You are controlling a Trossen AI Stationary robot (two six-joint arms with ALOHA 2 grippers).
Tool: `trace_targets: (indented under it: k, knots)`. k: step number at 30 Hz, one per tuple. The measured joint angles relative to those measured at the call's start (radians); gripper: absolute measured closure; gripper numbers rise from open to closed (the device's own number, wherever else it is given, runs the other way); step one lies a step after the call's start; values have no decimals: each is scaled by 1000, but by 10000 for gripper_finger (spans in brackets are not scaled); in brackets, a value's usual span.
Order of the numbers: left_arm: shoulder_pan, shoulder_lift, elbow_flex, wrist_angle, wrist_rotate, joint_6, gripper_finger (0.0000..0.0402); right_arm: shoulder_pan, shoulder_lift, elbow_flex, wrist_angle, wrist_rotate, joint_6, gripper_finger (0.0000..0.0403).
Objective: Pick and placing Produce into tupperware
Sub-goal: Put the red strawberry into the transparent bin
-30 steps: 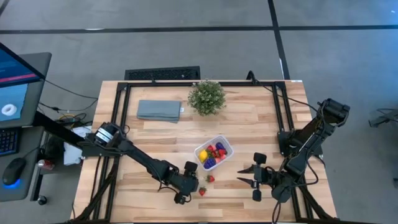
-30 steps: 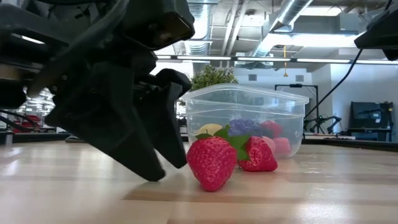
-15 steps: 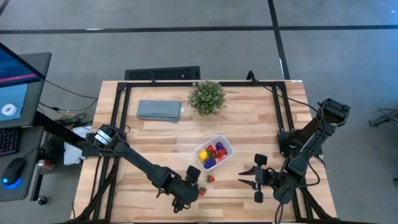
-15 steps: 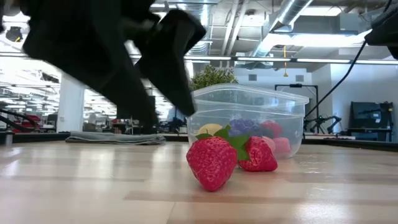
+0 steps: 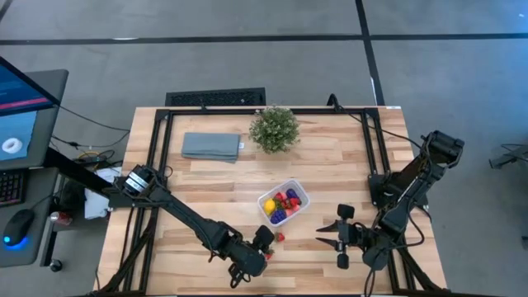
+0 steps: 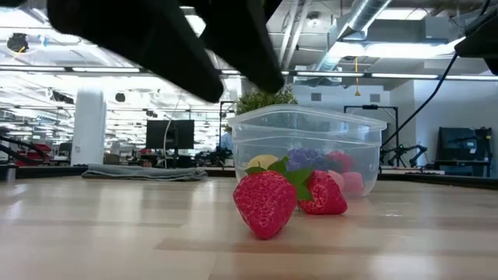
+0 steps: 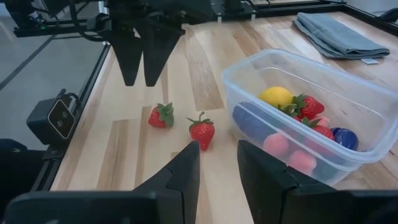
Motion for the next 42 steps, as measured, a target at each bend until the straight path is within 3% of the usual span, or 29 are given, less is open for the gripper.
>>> trace_targets:
  k: [14, 19, 26, 37, 42]
  knots:
    - [35, 1, 4, 90, 58, 150, 201, 0, 0, 0, -1, 0, 0, 271]
    - [41, 3, 73, 66, 70, 213, 201, 5, 0, 0, -2, 0, 0, 271]
    - [52, 19, 155, -30, 89, 261, 201, 6, 0, 0, -2, 0, 1, 271]
    - [47, 277, 476, -468, 38, 283, 202, 27, 0, 0, -7, 2, 11, 271]
    - [47, 281, 498, -489, 37, 286, 203, 38, 0, 0, -8, 3, 10, 271]
